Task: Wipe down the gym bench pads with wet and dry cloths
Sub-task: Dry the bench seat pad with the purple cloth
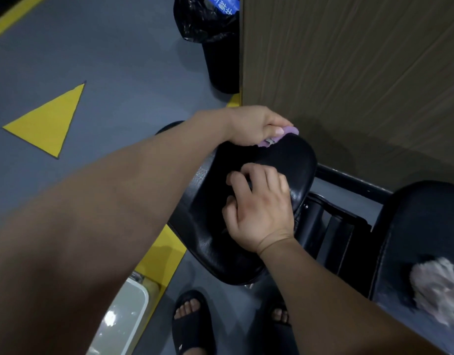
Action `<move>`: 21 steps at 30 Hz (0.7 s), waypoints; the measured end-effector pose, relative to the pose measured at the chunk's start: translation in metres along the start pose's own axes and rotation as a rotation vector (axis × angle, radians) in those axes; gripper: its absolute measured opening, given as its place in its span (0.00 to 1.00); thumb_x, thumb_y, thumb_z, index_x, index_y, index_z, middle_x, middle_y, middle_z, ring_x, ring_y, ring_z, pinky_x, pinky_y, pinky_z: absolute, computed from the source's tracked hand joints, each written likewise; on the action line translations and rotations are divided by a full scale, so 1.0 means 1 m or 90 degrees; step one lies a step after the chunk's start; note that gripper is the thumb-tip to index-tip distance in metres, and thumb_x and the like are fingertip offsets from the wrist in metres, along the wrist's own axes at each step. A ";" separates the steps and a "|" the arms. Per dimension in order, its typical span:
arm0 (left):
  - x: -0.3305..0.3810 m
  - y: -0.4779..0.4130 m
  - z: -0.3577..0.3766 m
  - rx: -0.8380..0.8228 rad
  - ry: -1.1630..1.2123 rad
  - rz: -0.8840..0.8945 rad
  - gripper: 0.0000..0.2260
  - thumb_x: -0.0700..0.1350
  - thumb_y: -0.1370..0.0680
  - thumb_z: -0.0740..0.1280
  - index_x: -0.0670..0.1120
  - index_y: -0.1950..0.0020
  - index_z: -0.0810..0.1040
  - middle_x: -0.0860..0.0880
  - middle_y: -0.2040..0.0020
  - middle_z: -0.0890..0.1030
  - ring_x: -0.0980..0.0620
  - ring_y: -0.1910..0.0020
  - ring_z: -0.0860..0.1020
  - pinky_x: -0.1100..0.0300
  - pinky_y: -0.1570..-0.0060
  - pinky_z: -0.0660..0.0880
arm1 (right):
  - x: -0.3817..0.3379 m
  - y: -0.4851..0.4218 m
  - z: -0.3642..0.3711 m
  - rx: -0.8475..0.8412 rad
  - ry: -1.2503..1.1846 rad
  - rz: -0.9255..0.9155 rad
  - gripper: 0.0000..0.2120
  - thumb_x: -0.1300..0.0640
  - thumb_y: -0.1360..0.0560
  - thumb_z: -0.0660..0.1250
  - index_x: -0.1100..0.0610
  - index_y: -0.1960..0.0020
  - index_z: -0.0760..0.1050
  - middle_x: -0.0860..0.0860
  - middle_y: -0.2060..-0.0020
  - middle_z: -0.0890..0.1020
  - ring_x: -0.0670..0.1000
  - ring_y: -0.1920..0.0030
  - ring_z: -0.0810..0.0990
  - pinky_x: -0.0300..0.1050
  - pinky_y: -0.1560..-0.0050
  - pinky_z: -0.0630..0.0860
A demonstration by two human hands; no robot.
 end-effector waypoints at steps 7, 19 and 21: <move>-0.070 0.043 -0.030 0.065 -0.195 -0.177 0.17 0.49 0.13 0.54 0.41 0.44 0.79 0.46 0.54 0.78 0.48 0.54 0.74 0.62 0.54 0.64 | 0.000 0.000 0.000 0.016 0.000 -0.008 0.14 0.52 0.29 0.67 0.54 0.45 0.78 0.52 0.47 0.76 0.57 0.45 0.72 0.52 0.42 0.67; -0.086 0.122 -0.010 0.311 -0.100 -0.132 0.22 0.51 0.16 0.55 0.45 0.23 0.69 0.45 0.26 0.72 0.46 0.27 0.70 0.56 0.24 0.61 | -0.001 0.000 0.000 0.017 0.012 -0.009 0.14 0.51 0.29 0.64 0.54 0.45 0.78 0.53 0.46 0.76 0.58 0.45 0.72 0.53 0.42 0.66; -0.050 0.123 0.015 0.284 -0.197 -0.039 0.23 0.48 0.15 0.55 0.46 0.20 0.63 0.48 0.20 0.63 0.49 0.21 0.59 0.56 0.22 0.53 | -0.002 0.000 0.000 0.016 0.017 -0.010 0.14 0.51 0.29 0.64 0.54 0.45 0.78 0.54 0.46 0.76 0.58 0.45 0.72 0.54 0.42 0.67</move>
Point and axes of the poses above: each hand's wrist, its own y-axis away from the middle knuckle, its own z-axis out of the palm, x = y × z, the point moved 8 cm from there along -y, towards the middle knuckle
